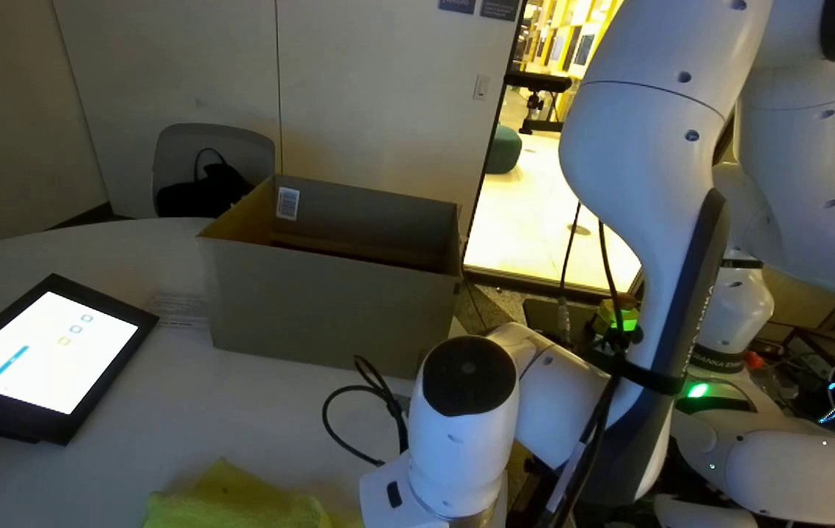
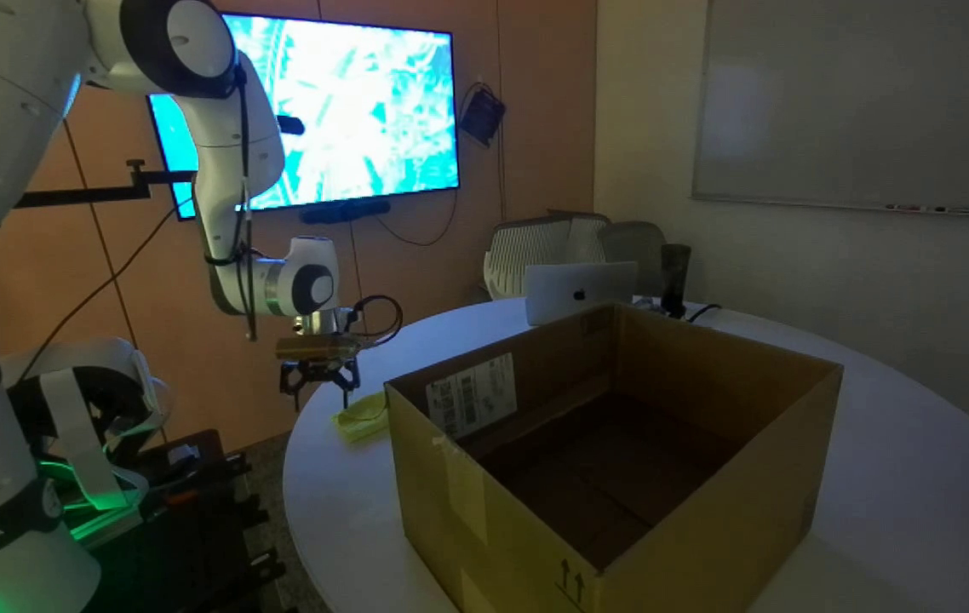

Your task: Put the marker on the cloth, then fold the cloth and put it in the box

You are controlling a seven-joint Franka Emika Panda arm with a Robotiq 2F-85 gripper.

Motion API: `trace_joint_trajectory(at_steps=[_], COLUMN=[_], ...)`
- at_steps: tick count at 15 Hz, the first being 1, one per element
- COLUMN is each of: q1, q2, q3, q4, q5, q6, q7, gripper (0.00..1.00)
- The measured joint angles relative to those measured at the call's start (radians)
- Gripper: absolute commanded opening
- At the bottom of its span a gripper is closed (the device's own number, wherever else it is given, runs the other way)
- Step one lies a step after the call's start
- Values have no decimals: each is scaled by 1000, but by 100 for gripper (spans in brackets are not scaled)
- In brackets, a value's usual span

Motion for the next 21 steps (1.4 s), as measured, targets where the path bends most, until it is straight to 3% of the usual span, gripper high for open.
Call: trace_joint_trajectory(at_steps=[7, 14, 19, 20, 21], q1=[-22, -22, -20, -17, -12], q2=[11, 69, 127, 140, 150], q3=[-23, -48, -79, -88, -98], q4=[-27, -15, 18, 28, 37], q5=[-243, -496, -557, -560, -563], q6=[35, 189, 219, 219, 219], q7=[-175, -266, -290, -291, -291], gripper=[100, 100, 100, 75, 74])
